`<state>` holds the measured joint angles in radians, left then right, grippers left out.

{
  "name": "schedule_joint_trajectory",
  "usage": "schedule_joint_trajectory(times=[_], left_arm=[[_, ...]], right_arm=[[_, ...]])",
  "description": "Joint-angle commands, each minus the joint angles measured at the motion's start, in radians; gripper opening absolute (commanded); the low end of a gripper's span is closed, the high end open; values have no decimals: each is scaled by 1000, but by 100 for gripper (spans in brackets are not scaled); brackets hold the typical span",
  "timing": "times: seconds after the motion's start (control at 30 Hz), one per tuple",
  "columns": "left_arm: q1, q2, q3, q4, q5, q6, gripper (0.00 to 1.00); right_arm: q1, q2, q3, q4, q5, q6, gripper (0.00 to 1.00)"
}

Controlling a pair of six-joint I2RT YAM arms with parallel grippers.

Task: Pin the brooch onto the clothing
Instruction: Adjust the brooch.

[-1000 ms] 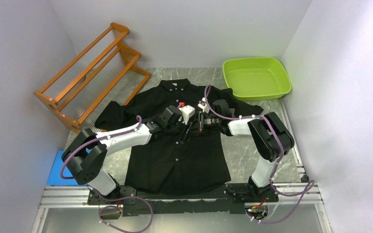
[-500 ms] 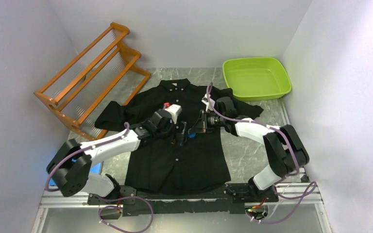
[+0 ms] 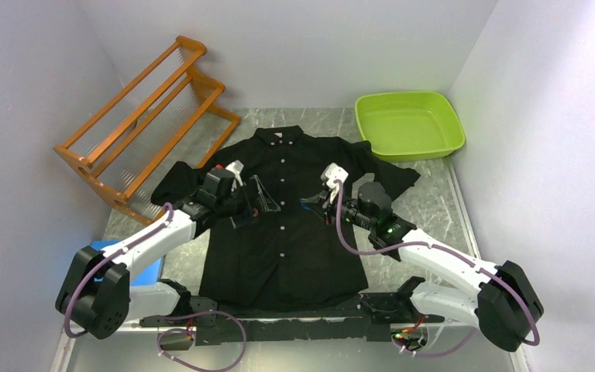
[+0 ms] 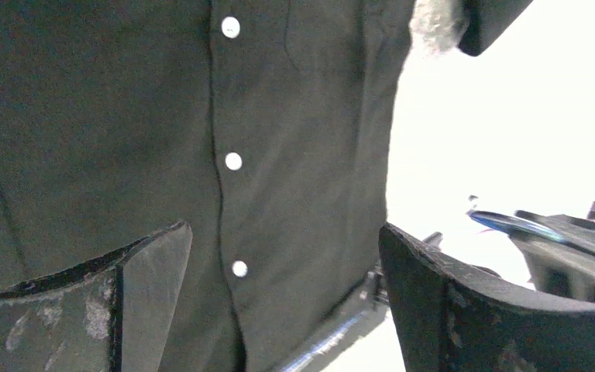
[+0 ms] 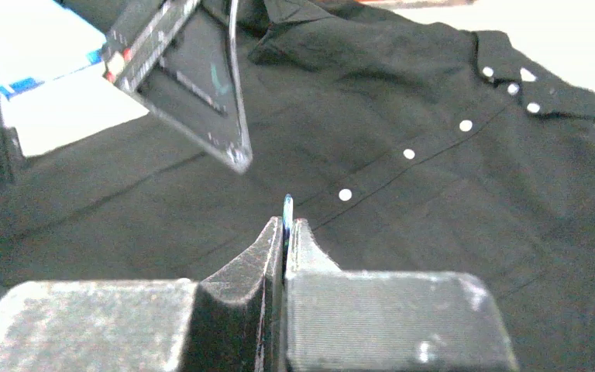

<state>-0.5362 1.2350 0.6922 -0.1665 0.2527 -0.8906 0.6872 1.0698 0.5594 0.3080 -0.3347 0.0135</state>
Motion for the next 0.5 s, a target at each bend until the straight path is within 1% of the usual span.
schedule_joint_trajectory(times=[0.0, 0.07, 0.13, 0.2, 0.3, 0.43, 0.47], left_arm=[[52, -72, 48, -33, 148, -129, 96], [65, -90, 63, -57, 166, -168, 96], [72, -101, 79, -101, 167, -233, 92], [75, -106, 83, -89, 207, -275, 90], [74, -105, 57, 14, 315, -356, 88], [73, -90, 15, 156, 397, -451, 84], [73, -86, 14, 192, 412, -462, 83]], right_arm=[[29, -34, -69, 197, -46, -288, 0], [51, -46, -85, 201, -51, -373, 0], [87, -63, -85, 184, -8, -440, 0], [121, -88, -94, 181, 16, -511, 0], [184, -150, -157, 256, 79, -628, 0], [293, -199, -228, 304, 166, -846, 0], [319, -206, -249, 308, 171, -934, 0]])
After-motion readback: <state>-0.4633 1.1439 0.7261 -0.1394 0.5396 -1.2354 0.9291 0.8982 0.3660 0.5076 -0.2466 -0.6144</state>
